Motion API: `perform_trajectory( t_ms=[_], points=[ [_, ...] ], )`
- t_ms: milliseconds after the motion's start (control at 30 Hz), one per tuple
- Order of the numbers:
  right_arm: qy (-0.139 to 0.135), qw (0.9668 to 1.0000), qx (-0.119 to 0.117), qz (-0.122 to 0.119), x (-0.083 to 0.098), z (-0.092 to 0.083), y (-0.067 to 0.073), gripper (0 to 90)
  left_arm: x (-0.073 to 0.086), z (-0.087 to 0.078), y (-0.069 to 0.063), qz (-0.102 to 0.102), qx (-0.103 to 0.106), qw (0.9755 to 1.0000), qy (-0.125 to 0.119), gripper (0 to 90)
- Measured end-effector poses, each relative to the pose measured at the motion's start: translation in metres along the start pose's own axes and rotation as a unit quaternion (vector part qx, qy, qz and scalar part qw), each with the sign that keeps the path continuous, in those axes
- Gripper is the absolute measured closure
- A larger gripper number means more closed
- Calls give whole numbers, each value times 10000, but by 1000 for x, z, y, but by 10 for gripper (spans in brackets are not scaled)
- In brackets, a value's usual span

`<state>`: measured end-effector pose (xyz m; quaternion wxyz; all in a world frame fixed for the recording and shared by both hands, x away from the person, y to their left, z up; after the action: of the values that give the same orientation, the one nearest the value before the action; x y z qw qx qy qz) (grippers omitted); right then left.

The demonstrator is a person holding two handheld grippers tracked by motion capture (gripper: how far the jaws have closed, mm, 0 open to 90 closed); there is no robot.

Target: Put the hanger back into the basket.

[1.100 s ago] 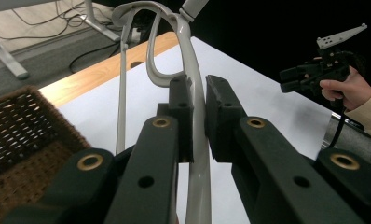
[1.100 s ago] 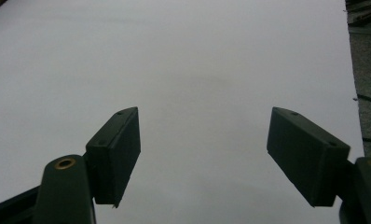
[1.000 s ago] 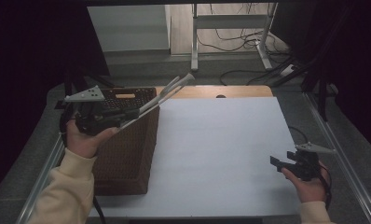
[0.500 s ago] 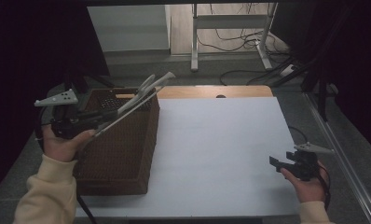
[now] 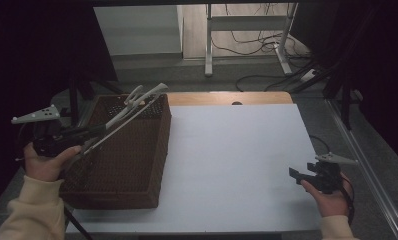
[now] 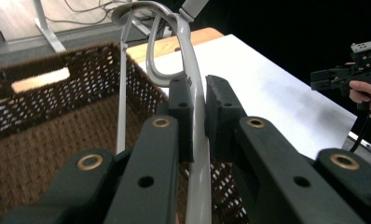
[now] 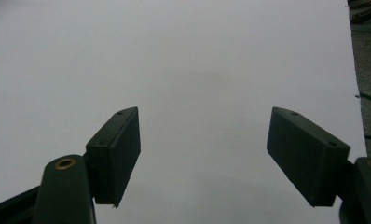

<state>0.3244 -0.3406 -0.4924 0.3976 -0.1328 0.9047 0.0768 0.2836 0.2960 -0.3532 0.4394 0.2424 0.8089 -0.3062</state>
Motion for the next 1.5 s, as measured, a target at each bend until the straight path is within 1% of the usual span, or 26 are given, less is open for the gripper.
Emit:
perform_trajectory(
  t_ms=[67,233,367,433,467,533,633,933,1167,1500],
  points=[
    [1,10000,6,15,0,0,0,262,4,-1,2,-29,17,10000,13,819],
    [7,10000,11,15,0,0,-1,262,12,-5,4,-8,50,10000,38,819],
    [16,10000,0,20,1,0,-1,261,16,-4,6,-18,59,10000,64,819],
    [50,10000,2,17,1,1,-2,261,21,-3,9,-36,114,9999,77,819],
    [50,10000,2,17,1,1,-2,261,21,-3,9,-36,114,9999,77,819],
    [54,10000,5,21,1,1,-2,260,24,-2,10,-63,201,9997,79,819],
    [62,10000,7,23,1,1,-2,261,27,-1,11,-55,238,9997,76,819],
    [72,10000,8,22,2,1,-2,260,33,-4,9,-39,269,9996,52,819],
    [93,10000,-1,22,2,2,-2,260,39,-2,8,-68,337,9994,76,819],
    [116,9999,6,27,3,2,-2,259,48,-5,6,-68,426,9991,47,819]
  ],
)
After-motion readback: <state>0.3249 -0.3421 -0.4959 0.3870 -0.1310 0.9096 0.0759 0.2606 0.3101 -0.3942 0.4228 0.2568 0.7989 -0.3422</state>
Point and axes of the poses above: each handheld gripper's, and its own axes: z roughly forward along the jaws, x roughly out of its underside, y roughly to its left, the point moved 4 cm from there along z, roughly forward along the jaws, and after that the axes turned 4 degrees about x, right-handed, at the moved point
